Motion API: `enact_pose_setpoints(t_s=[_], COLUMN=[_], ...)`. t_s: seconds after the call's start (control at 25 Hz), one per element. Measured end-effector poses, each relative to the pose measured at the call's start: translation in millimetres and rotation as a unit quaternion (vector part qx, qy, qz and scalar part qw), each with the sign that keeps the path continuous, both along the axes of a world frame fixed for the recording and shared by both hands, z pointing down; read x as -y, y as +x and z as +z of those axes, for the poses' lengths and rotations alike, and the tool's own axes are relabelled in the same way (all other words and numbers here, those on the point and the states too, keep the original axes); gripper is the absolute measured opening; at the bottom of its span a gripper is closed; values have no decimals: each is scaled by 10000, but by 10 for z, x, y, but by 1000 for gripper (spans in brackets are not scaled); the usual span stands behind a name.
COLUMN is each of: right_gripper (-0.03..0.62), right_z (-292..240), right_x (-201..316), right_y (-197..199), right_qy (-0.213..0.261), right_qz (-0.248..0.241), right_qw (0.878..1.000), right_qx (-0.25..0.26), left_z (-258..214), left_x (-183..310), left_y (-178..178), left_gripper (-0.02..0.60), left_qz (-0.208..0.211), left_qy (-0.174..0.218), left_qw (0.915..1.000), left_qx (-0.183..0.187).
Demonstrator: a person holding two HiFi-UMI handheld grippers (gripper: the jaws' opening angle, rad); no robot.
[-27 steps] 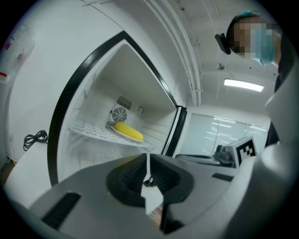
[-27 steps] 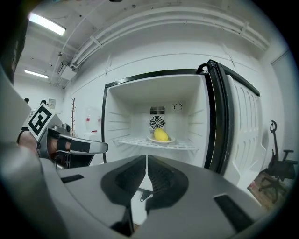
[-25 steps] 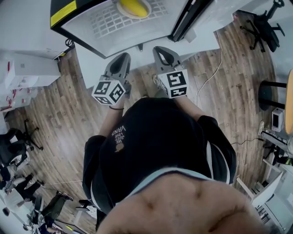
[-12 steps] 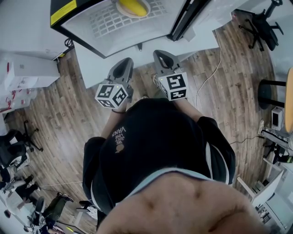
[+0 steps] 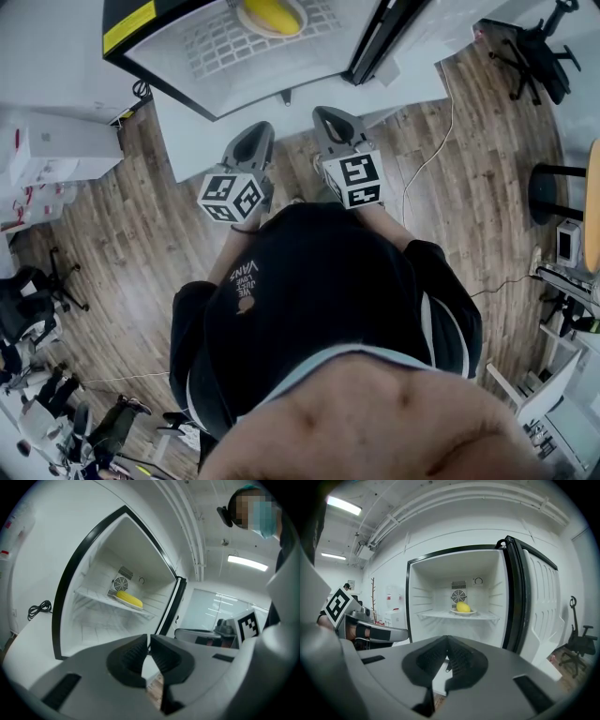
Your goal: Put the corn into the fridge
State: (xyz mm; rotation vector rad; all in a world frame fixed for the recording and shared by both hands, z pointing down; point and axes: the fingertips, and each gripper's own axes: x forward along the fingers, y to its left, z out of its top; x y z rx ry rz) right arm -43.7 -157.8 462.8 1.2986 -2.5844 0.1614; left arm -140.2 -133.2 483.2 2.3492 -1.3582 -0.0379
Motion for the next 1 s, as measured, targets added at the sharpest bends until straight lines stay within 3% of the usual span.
enact_pose_setpoints(t_s=[1.0], right_gripper=[12], right_z=[39], right_x=[-9], right_y=[91], right_qy=[-95], right_qz=[-9], right_qw=[9999], right_qx=[-37], left_z=[55], left_x=[18], left_y=[31], left_gripper=[31], left_qz=[-79], left_qy=[-117], left_qw=[9999], left_qx=[-81])
